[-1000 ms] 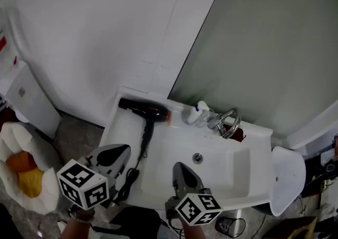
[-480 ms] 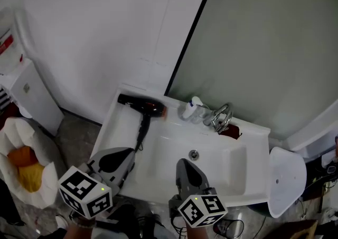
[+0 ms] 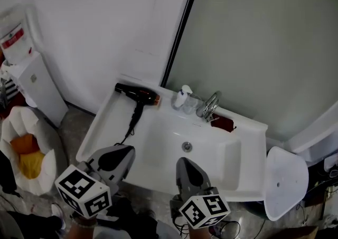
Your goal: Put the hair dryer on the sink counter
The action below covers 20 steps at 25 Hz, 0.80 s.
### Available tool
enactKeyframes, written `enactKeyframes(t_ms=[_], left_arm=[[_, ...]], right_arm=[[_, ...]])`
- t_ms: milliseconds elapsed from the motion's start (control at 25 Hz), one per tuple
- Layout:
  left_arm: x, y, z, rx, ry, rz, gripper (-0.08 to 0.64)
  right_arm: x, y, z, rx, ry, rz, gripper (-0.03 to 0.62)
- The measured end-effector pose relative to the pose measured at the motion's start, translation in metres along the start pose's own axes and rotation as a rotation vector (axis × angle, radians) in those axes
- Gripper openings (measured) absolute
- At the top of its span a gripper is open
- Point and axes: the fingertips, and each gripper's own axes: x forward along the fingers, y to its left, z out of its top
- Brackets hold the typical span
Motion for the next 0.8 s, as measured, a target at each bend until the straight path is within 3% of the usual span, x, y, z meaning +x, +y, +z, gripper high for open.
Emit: enactKeyframes(t_ms=[440,800], left_arm=[[-0.027,-0.081,-0.018,0.000,-0.068,0.070,0.003],[-0.048,-0.113,-0.023,0.005,-0.075,0.116,0.003]], right_arm=[[-0.075,-0.005,0.001,-0.032,0.001,0.116,-0.002],[-0.098,0.005,0.001,-0.015,0.008,0.183,-0.003]])
